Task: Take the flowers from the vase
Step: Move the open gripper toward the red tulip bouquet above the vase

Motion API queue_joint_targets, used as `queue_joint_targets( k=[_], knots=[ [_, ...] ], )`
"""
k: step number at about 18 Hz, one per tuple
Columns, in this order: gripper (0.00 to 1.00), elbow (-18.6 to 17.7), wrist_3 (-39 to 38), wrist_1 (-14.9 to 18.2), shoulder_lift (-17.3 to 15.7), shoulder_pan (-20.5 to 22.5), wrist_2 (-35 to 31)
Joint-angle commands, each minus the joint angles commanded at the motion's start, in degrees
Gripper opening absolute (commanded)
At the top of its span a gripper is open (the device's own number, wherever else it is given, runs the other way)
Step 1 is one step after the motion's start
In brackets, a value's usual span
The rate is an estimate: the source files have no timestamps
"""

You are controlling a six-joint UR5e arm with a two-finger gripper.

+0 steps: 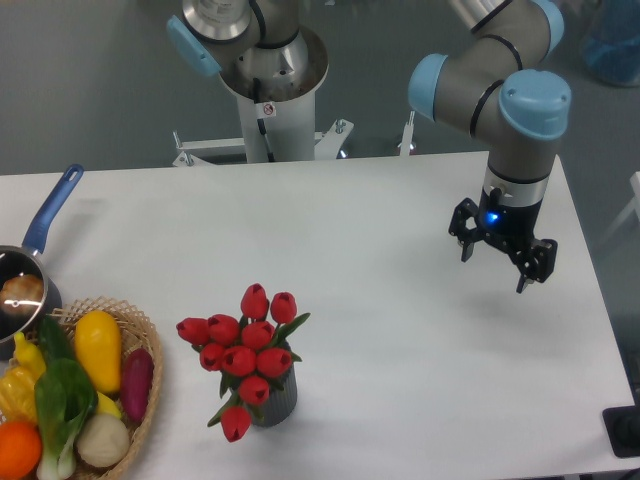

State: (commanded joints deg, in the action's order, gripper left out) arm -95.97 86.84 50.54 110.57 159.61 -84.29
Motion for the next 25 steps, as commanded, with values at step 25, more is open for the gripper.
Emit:
queue_joint_targets(
  k=[25],
  knots=[
    [1.00,-11.9,-6.9,0.5,-5.8,-1.0,40.6]
  ],
)
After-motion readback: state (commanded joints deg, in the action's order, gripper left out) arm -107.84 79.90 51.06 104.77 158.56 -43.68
